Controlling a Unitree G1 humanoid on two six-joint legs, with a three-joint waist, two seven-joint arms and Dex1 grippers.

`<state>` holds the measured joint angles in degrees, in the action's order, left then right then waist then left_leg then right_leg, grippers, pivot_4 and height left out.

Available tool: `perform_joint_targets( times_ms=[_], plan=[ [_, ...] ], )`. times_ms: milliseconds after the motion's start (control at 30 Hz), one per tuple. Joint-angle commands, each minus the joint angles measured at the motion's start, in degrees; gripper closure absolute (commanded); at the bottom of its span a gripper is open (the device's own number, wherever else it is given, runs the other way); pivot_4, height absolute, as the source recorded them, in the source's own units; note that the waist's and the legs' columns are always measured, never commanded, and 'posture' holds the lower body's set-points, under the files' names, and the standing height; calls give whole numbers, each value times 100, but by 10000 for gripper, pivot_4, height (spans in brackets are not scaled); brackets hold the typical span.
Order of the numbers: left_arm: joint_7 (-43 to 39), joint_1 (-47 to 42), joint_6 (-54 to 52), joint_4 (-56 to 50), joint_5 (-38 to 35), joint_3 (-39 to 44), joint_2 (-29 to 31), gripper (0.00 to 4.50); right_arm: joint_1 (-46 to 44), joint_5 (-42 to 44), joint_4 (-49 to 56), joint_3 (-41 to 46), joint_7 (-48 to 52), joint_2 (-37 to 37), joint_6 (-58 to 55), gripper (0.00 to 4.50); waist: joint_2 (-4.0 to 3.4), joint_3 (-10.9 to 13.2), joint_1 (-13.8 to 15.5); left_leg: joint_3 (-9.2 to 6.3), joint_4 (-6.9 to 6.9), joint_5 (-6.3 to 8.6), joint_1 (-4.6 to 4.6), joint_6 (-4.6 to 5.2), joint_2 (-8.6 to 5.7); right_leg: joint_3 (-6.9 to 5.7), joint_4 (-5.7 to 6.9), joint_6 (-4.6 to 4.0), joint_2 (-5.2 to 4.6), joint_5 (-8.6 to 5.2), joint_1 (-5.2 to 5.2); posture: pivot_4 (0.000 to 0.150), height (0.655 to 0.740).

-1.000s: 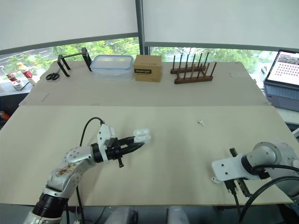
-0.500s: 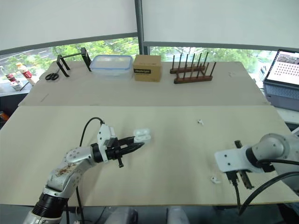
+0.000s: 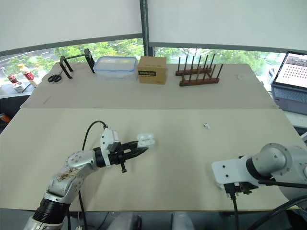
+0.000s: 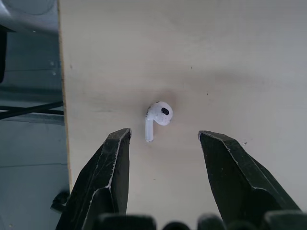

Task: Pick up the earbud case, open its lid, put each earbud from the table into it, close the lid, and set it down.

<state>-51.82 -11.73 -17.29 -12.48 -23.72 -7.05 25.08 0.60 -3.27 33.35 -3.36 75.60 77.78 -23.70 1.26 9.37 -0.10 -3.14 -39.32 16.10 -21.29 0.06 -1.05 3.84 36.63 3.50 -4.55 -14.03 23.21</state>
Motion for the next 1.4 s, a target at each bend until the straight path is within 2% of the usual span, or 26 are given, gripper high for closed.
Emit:
perform_joint_targets(
  times_ms=[33, 333, 700, 1000, 1100, 1233, 1400],
  plan=[
    [20, -85, 98, -98, 0, 13, -35, 39429, -10, -117, 171, -141, -110, -54, -153, 19529, 0, 0, -1, 0, 0, 0, 0, 0, 0, 0, 0, 0, 1, 0, 0, 1500, 7400],
    [70, -105, 91, -100, 29, 15, -80, 39429, -430, -594, -201, -802, -332, -410, -228, 19529, 0, 0, -4, -1, 0, 0, 0, 0, 0, -2, -1, 0, 1, 0, 0, 1500, 7400],
    [64, -98, 72, -111, 22, 45, -66, 39429, -517, -397, 48, -867, -148, -577, -637, 19529, 5, -1, -10, -3, 0, 0, 4, 0, 1, -2, 0, 0, 3, 0, -5, 1500, 7400],
    [57, -115, 65, -102, 30, 5, -95, 39429, -578, -537, -222, -1022, -87, -554, -513, 19529, 5, -1, -12, -2, 0, 0, 4, 0, 2, -2, -1, 0, 4, 0, -4, 1500, 7400],
    [69, -99, 61, -117, 34, 8, -95, 39429, -524, -588, -304, -1036, -120, -551, -446, 27720, 9, -1, -13, -2, 0, 0, 4, 0, 2, -3, -2, 0, 4, 0, -5, 1500, 7400],
    [82, -88, 54, -130, 32, 18, -92, 39429, -407, -606, -334, -975, -140, -512, -369, 40909, 24, -4, -38, -3, 0, 0, 12, 0, 3, -3, -2, -1, 4, 0, -13, 1500, 7400],
    [84, -85, 46, -138, 24, 26, -87, 39429, -380, -537, -276, -868, -176, -549, -353, 41416, 26, -4, -43, -4, 1, 0, 13, 0, 3, -3, -5, 0, 3, 0, -14, 1500, 7400]
  ],
)
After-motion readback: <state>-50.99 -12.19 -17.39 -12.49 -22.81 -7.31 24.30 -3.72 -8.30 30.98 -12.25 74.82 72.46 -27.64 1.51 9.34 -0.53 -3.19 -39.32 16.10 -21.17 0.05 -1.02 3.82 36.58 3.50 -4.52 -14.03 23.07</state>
